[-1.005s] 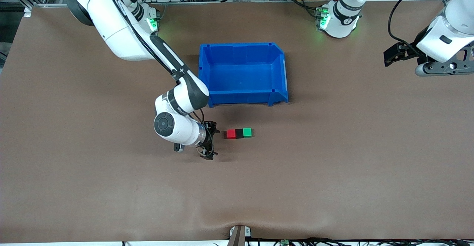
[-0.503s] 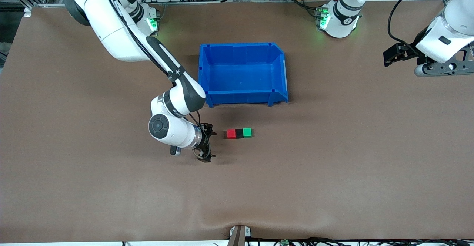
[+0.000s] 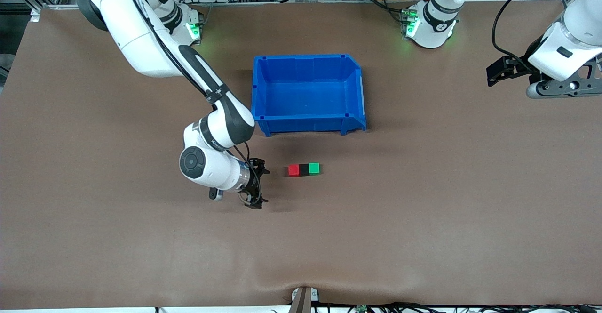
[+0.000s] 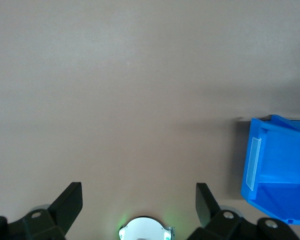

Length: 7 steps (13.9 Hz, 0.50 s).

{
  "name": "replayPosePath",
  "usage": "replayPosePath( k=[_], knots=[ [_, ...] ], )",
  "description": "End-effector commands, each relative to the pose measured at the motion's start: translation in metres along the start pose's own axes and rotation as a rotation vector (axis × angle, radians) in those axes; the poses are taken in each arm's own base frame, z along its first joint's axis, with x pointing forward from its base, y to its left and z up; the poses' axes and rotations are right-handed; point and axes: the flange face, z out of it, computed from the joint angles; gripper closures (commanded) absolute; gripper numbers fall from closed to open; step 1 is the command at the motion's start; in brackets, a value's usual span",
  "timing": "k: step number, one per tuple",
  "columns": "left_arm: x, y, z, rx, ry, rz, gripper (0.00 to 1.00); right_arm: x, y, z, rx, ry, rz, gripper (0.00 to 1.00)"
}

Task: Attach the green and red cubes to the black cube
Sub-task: 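Raise the open right gripper away from the cubes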

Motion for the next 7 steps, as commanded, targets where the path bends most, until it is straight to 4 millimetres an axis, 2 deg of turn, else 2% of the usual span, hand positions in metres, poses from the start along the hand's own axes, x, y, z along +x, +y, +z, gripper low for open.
replayPosePath(
  k=[1,6,7],
  knots=[
    [-0.003,0.000,-0.001,-0.020,0.009,0.002,0.00,0.000,0.001,-0.016,-0.004,-0.007,-0.022,0.00],
    [0.002,0.000,0.000,-0.024,0.017,0.004,0.00,0.013,-0.004,-0.038,-0.029,0.001,-0.051,0.00],
    [0.003,0.002,0.000,-0.025,0.023,0.007,0.00,0.021,-0.006,-0.041,-0.046,0.005,-0.056,0.00]
  ],
)
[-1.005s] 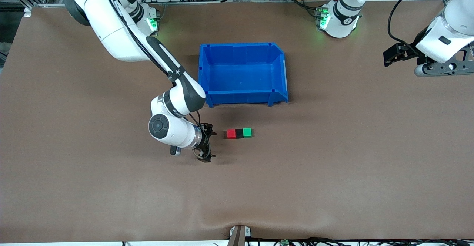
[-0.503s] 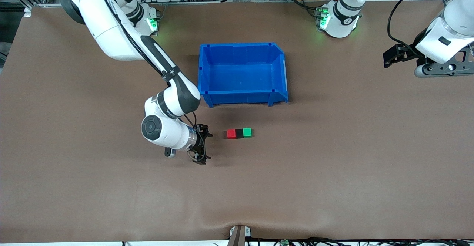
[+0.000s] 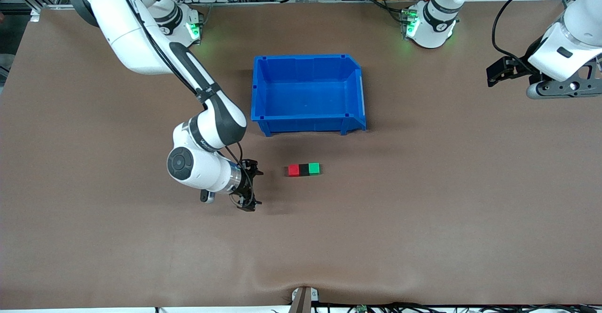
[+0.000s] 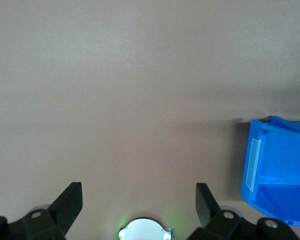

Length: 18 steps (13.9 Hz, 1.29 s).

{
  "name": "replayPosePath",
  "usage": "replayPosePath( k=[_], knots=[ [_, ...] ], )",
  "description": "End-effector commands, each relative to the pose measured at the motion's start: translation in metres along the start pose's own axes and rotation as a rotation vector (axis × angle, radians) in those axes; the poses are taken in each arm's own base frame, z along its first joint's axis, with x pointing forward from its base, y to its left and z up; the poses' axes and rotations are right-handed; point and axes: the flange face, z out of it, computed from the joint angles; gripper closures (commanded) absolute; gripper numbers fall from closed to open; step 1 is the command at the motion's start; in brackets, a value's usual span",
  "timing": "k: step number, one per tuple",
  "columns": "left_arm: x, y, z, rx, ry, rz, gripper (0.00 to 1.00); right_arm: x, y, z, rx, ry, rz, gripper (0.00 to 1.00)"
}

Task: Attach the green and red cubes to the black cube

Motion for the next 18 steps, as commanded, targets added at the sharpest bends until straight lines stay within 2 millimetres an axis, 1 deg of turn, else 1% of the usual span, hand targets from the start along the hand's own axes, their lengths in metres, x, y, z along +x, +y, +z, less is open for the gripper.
replayPosePath(
  k=[1,2,7,8,9,10,11,14,18],
  knots=[
    [0.004,0.003,0.002,-0.024,0.012,0.009,0.00,0.010,0.003,-0.020,-0.052,-0.010,-0.034,0.00],
    [0.005,0.003,0.001,-0.025,0.015,0.012,0.00,0.015,0.002,-0.023,-0.069,-0.018,-0.041,0.00],
    [0.007,0.003,0.001,-0.026,0.016,0.053,0.00,0.023,0.004,-0.022,-0.106,0.009,-0.054,0.00],
    [0.006,0.003,0.001,-0.024,0.015,0.055,0.00,0.024,0.003,-0.024,-0.103,0.020,-0.069,0.00],
    [0.007,0.003,0.001,-0.024,0.016,0.055,0.00,0.022,0.002,-0.039,-0.082,0.022,-0.085,0.00],
    [0.007,0.004,0.001,-0.024,0.016,0.056,0.00,0.021,0.002,-0.046,-0.074,0.022,-0.096,0.00],
    [0.009,0.005,-0.001,-0.025,0.027,0.058,0.00,0.020,0.002,-0.047,-0.074,0.022,-0.104,0.00],
    [0.019,0.011,0.005,-0.030,0.049,0.068,0.00,0.024,0.002,-0.046,-0.086,0.028,-0.116,0.00],
    [0.021,0.014,0.004,-0.031,0.054,0.072,0.00,0.037,0.001,-0.068,-0.102,0.031,-0.167,0.00]
  ],
)
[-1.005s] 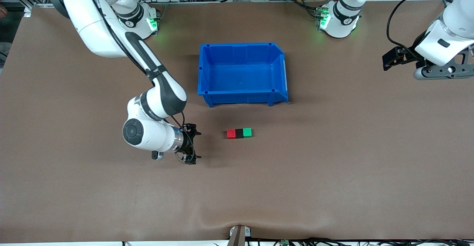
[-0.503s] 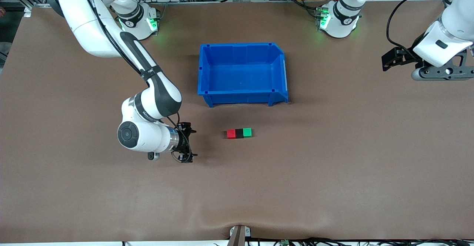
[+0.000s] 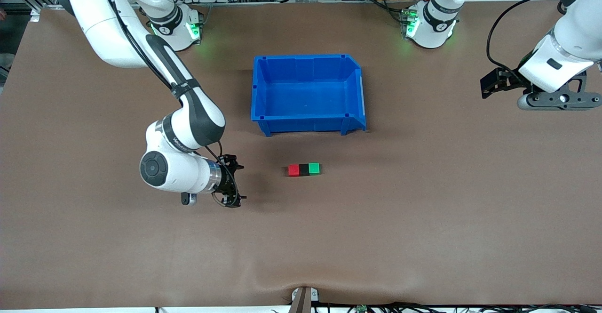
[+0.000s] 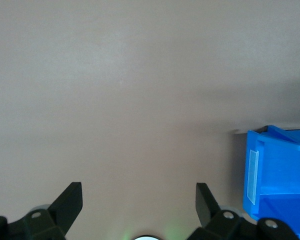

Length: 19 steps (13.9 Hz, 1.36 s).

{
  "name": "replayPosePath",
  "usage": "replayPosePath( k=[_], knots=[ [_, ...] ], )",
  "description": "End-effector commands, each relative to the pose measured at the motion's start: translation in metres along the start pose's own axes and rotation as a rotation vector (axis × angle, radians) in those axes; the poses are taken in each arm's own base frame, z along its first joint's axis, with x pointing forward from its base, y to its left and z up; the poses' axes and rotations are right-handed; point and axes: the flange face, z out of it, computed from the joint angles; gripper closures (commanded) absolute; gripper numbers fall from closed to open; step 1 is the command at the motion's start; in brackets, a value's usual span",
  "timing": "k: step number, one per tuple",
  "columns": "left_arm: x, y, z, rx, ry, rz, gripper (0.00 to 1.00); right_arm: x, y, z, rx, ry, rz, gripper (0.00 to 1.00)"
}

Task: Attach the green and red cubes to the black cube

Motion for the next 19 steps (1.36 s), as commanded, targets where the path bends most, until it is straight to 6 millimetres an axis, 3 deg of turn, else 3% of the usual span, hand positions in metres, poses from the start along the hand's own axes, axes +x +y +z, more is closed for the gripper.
replayPosePath(
  k=[1,19],
  knots=[
    [0.002,0.002,-0.008,-0.023,0.017,0.019,0.00,0.009,0.008,-0.027,-0.017,0.005,-0.050,0.00],
    [0.003,-0.004,-0.015,-0.025,0.041,0.009,0.00,0.042,0.021,-0.087,-0.064,0.017,-0.251,0.00]
  ],
)
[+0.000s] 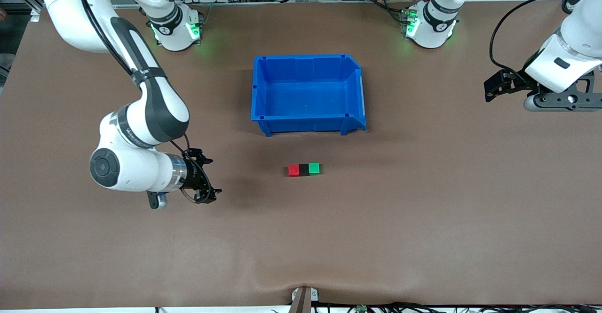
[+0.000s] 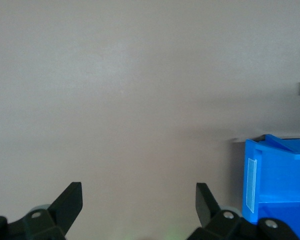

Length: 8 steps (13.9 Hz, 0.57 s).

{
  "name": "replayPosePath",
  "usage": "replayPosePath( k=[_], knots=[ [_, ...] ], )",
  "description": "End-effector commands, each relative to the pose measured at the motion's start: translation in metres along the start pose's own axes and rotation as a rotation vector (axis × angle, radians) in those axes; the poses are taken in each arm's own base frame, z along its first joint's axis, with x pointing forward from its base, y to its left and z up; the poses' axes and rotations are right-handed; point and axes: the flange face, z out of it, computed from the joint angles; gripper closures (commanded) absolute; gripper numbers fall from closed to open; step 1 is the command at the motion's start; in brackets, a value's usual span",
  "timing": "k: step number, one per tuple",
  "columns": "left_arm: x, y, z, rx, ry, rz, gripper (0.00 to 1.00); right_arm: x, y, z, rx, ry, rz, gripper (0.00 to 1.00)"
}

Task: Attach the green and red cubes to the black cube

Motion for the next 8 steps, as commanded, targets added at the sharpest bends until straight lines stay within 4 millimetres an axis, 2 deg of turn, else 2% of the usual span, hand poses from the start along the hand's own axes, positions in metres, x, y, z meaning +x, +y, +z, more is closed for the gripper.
replayPosePath(
  k=[1,5,8],
  knots=[
    [-0.002,0.002,-0.008,-0.022,0.007,0.020,0.00,0.000,0.010,-0.010,-0.010,0.008,-0.030,0.00],
    [-0.003,0.013,-0.010,-0.021,0.009,0.042,0.00,0.001,0.013,-0.012,-0.029,0.014,-0.044,0.00],
    [-0.002,0.014,-0.005,-0.021,0.000,0.042,0.00,0.002,0.013,-0.013,-0.029,0.016,-0.060,0.00]
  ],
)
